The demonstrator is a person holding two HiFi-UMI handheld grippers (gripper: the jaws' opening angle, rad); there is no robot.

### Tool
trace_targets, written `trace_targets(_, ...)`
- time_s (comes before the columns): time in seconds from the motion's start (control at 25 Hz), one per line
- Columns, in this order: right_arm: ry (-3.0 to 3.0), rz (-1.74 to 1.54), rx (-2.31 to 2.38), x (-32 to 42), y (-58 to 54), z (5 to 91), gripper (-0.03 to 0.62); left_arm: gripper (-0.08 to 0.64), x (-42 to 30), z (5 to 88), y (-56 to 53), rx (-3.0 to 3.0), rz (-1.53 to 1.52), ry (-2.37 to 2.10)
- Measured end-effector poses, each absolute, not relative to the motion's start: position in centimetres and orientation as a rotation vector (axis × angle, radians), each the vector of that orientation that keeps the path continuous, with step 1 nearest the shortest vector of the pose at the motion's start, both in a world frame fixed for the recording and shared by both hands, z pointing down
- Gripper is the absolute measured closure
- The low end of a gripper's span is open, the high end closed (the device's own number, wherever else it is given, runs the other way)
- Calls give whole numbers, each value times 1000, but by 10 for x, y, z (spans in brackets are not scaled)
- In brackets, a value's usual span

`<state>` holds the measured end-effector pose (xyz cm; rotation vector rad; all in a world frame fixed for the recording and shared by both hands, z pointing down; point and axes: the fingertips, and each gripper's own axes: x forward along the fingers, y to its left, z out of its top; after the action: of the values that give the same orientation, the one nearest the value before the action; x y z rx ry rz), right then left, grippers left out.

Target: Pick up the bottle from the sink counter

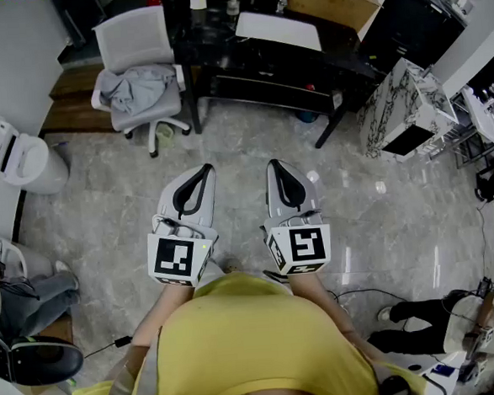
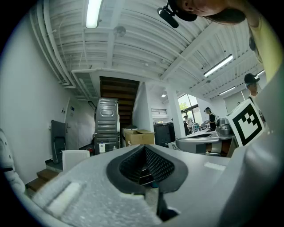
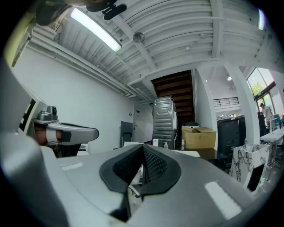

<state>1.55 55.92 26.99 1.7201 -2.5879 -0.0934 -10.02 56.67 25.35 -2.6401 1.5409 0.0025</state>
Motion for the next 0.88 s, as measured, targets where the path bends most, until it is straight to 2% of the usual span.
trace_targets(0.56, -2607, -36, 1739, 29, 523, 282, 592, 552, -85, 268, 528, -2679, -30, 1508)
trace_targets(0.64, -2599, -37, 1736, 29, 512, 285, 592, 511, -83, 271, 515, -2696, -32, 1501)
trace_targets(0.88, -2573, -32, 1741, 32, 461, 295, 592, 472, -83, 280, 458, -2722, 1, 1491)
